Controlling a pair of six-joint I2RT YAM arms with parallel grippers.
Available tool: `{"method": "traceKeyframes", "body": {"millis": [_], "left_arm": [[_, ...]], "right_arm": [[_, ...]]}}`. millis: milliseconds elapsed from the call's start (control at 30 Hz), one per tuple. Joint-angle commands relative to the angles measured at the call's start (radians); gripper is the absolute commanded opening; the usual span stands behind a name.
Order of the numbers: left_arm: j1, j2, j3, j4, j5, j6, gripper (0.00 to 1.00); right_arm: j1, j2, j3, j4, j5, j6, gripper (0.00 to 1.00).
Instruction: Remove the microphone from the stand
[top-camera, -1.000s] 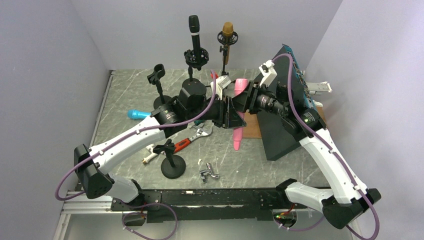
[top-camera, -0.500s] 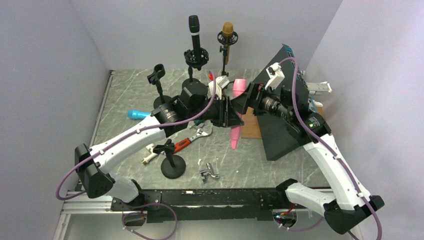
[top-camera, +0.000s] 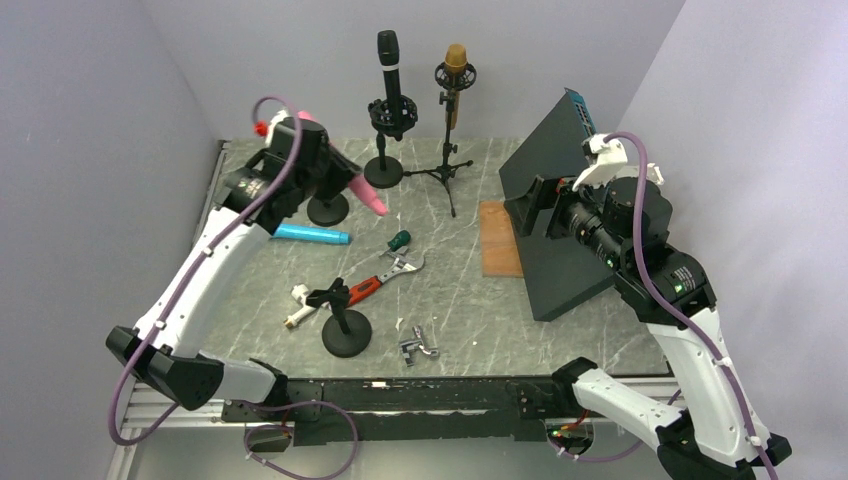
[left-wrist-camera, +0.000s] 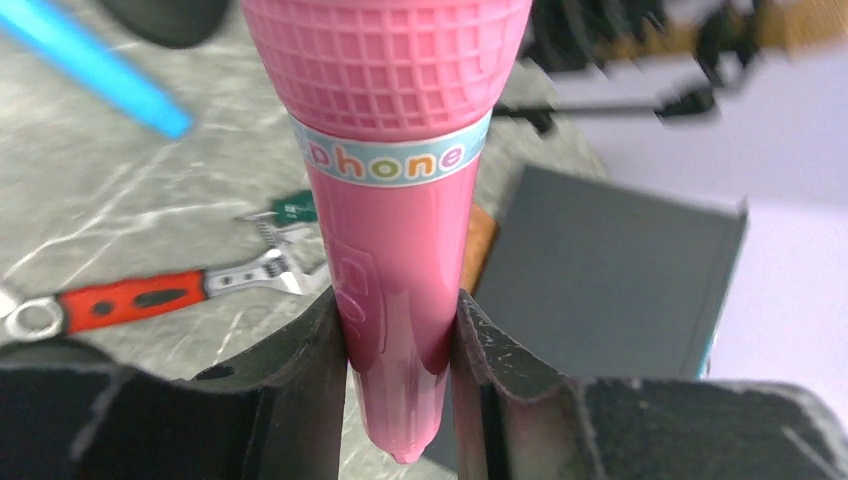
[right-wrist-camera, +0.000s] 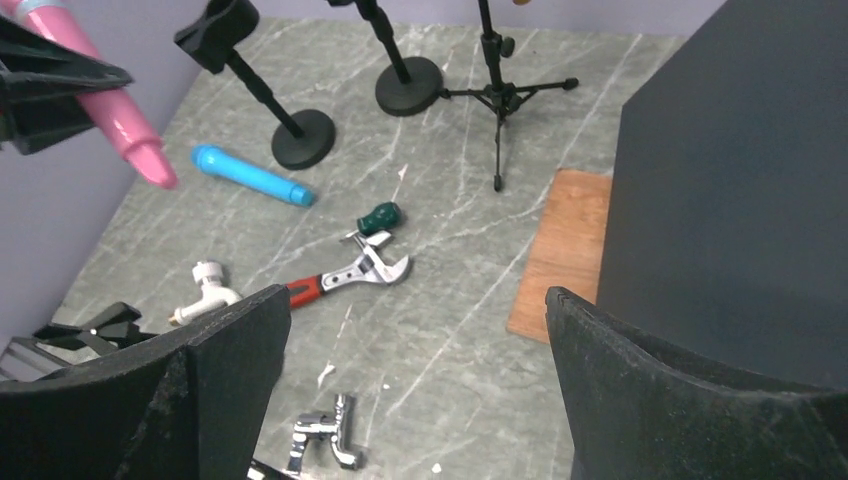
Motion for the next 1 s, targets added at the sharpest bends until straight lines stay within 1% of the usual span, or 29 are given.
{"method": "traceKeyframes", "body": {"millis": [0,67,200,333,400,533,700,800,900,967], "left_arm": [[0.163,-0.042,-0.049,-0.261,-0.044,-0.318,0.00],[0.236,-0.044,-0.097,-0.259,-0.005,-0.332,0.00],[0.311,-0.014,-0.145,-0.303,-0.019,-0.343,0.00],[0.396,0.056,-0.201,-0.346,0.068,-0.357,0.00],[0.408,0.085,-0.220,-0.336,0.054,-0.358,0.00],[0.422,0.157,-0.237,-0.301,0.054,-0.379,0.00],[0.480,0.271,-0.291,-0.237,0.183,-0.401,0.00],[0.520,0.324,-0.293,-0.181,0.186,-0.368,0.00],[0.531,0.394,-0.265,-0.199,0.240,-0.343,0.00],[0.530,0.409,-0.289,-0.175,0.274,-0.351,0.02]], "right_arm": [[0.001,-0.024,0.001,-0.062,0.038,-0.028,1.00],[0.001,-0.027,-0.006,-0.074,0.048,-0.017,1.00],[0.000,-0.032,-0.032,-0.061,0.043,-0.006,1.00],[0.002,0.009,0.032,-0.096,0.051,0.004,1.00],[0.001,0.019,0.053,-0.110,0.069,0.013,1.00],[0.001,0.013,0.037,-0.113,0.090,0.036,1.00],[0.001,0.025,0.037,-0.124,0.095,0.062,1.00],[0.001,0.034,0.050,-0.130,0.102,0.074,1.00],[0.002,0.039,0.063,-0.149,0.109,0.083,1.00],[0.003,0.038,0.064,-0.157,0.114,0.086,1.00]]}}
